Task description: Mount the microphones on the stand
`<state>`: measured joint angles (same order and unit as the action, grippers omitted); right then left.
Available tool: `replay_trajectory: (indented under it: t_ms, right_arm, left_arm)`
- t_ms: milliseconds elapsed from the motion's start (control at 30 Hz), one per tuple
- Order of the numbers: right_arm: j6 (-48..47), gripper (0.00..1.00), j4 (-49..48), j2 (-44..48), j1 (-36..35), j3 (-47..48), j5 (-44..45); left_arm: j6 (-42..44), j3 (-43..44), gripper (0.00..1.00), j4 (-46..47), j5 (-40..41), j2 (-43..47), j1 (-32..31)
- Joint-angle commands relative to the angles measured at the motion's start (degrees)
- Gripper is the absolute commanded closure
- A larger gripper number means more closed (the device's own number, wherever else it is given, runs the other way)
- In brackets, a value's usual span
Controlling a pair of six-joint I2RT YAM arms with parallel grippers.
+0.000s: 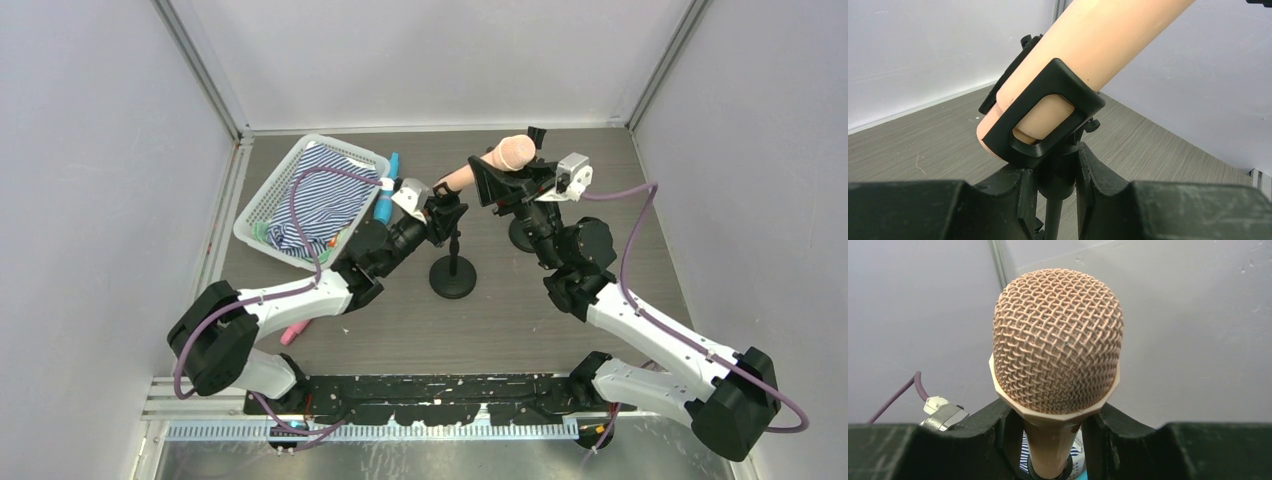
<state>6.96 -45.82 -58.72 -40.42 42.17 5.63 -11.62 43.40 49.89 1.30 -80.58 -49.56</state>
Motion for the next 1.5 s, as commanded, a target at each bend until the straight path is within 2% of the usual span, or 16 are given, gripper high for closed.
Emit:
replay_trajectory:
  t_ms: [0, 133, 300, 400, 567, 800, 1067, 1267, 1467]
  right_arm:
    - [-5.12, 0.99, 26.4, -9.38, -0.6, -5.79, -4.48]
    - [-4.93, 0.99, 26.24, -8.9, -0.54, -6.15, -4.58]
    - [-2.88, 0.98, 22.83, -2.66, -0.56, -7.09, -2.77]
    - [-1.4, 0.85, 21.39, 2.24, -0.59, -5.97, -3.47]
    - [1.89, 0.8, 18.96, 5.84, -0.58, -3.38, -3.96]
    - [5.86, 0.54, 16.08, 8.09, -0.55, -0.91, -3.7]
    - [8.07, 0.35, 14.39, 11.44, -0.59, 1.83, -2.35]
    - [8.16, 0.31, 12.46, 13.72, -0.56, 1.87, -0.13]
    - [6.88, 0.31, 3.63, 10.43, -0.58, -0.45, 3.53]
  left_arm:
    - [1.77, 2.66, 1.0, -1.18, -10.44, -1.04, -4.58]
    - [2.02, 2.51, 1.0, -1.66, -9.51, -0.69, -4.58]
    - [0.69, 1.92, 1.0, -3.92, -1.97, 0.04, -4.57]
    - [0.09, 1.63, 1.0, -4.82, 1.45, 0.15, -4.58]
    - [-0.63, 1.34, 1.0, -4.73, 2.2, 0.03, -4.58]
    - [-0.86, 1.43, 1.0, -5.65, 2.92, 0.07, -4.58]
    - [-0.69, 1.6, 1.0, -6.36, 2.92, 0.24, -4.58]
    - [-1.01, 1.6, 1.0, -6.45, 2.83, -0.01, -4.58]
    - [-1.83, 2.21, 1.0, -6.43, 2.33, -0.8, -4.63]
